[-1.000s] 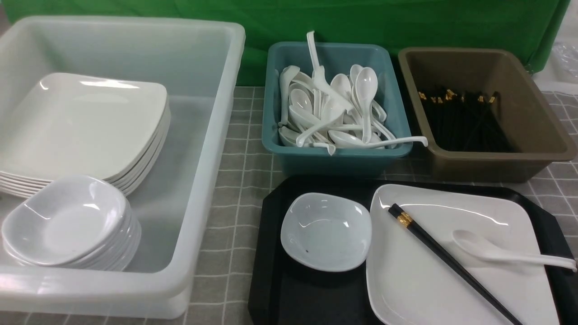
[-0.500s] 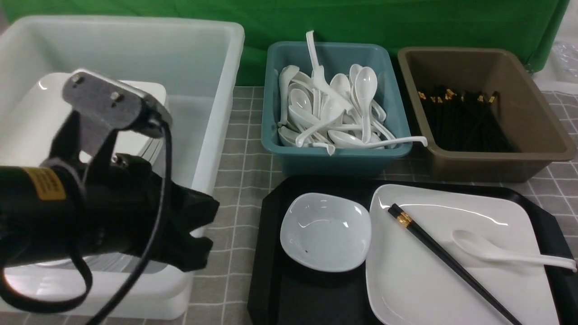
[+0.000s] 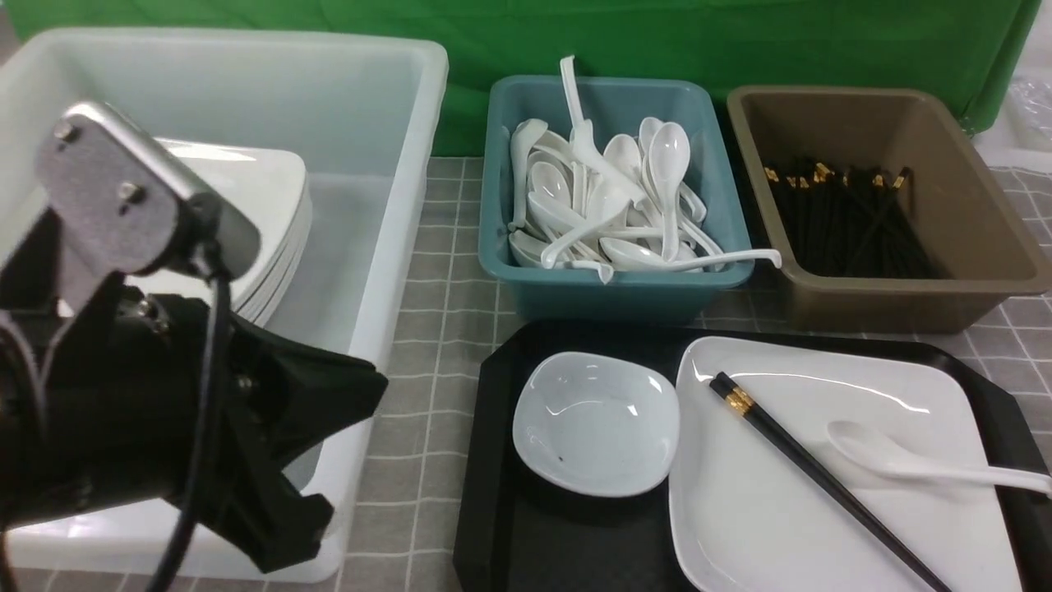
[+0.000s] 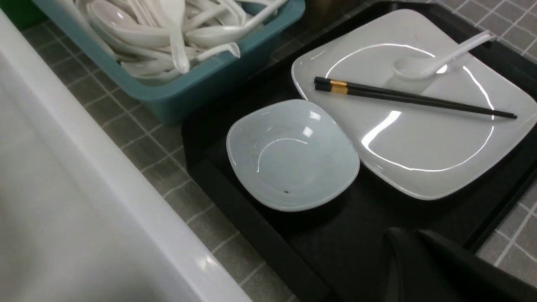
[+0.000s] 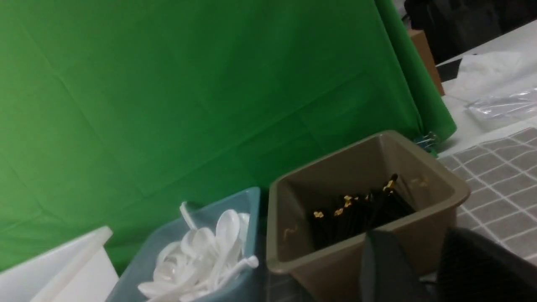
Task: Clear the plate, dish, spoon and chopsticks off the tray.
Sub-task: Use the right arm to grab a soup spoon from the plate
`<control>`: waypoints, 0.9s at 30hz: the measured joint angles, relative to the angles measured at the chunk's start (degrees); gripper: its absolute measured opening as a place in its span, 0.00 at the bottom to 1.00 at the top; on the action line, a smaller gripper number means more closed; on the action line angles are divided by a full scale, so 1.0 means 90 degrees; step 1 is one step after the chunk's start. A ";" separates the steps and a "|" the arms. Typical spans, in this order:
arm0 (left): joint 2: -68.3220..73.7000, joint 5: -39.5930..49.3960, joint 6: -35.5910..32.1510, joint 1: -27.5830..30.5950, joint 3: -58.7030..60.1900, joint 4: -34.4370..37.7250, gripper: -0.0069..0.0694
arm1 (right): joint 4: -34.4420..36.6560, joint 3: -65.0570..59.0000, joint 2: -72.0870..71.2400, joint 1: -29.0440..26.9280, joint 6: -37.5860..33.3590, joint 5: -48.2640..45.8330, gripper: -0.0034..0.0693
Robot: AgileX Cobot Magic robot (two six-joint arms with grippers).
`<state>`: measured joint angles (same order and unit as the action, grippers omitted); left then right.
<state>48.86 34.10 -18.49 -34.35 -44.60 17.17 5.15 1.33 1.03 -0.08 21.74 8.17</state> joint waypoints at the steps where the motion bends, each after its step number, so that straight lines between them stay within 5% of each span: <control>1: -0.0072 0.0001 0.0000 0.0000 0.0000 0.0000 0.11 | -0.0046 0.0537 0.0444 0.0191 -0.0291 -0.0699 0.33; 13: -0.0290 0.0434 -0.0142 0.0000 0.0000 -0.0014 0.11 | -0.0114 0.5858 0.6706 0.1842 -0.4260 -0.6583 0.30; 18: -0.0695 0.0797 -0.0260 0.0000 0.0000 -0.0019 0.11 | -0.0816 0.6565 0.8188 0.1855 -0.4543 -0.7215 0.40; 22: -0.1275 0.0947 -0.0292 0.0000 0.0000 0.0002 0.11 | -0.1251 0.6651 0.9217 0.1598 -0.4831 -0.7254 0.62; 27: -0.1715 0.0967 -0.0381 0.0000 0.0000 0.0049 0.11 | -0.1372 0.6661 1.0032 0.1249 -0.4913 -0.6817 0.74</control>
<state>33.42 42.80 -21.92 -34.35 -44.60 17.61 -7.20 61.28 91.32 11.16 -22.48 -53.18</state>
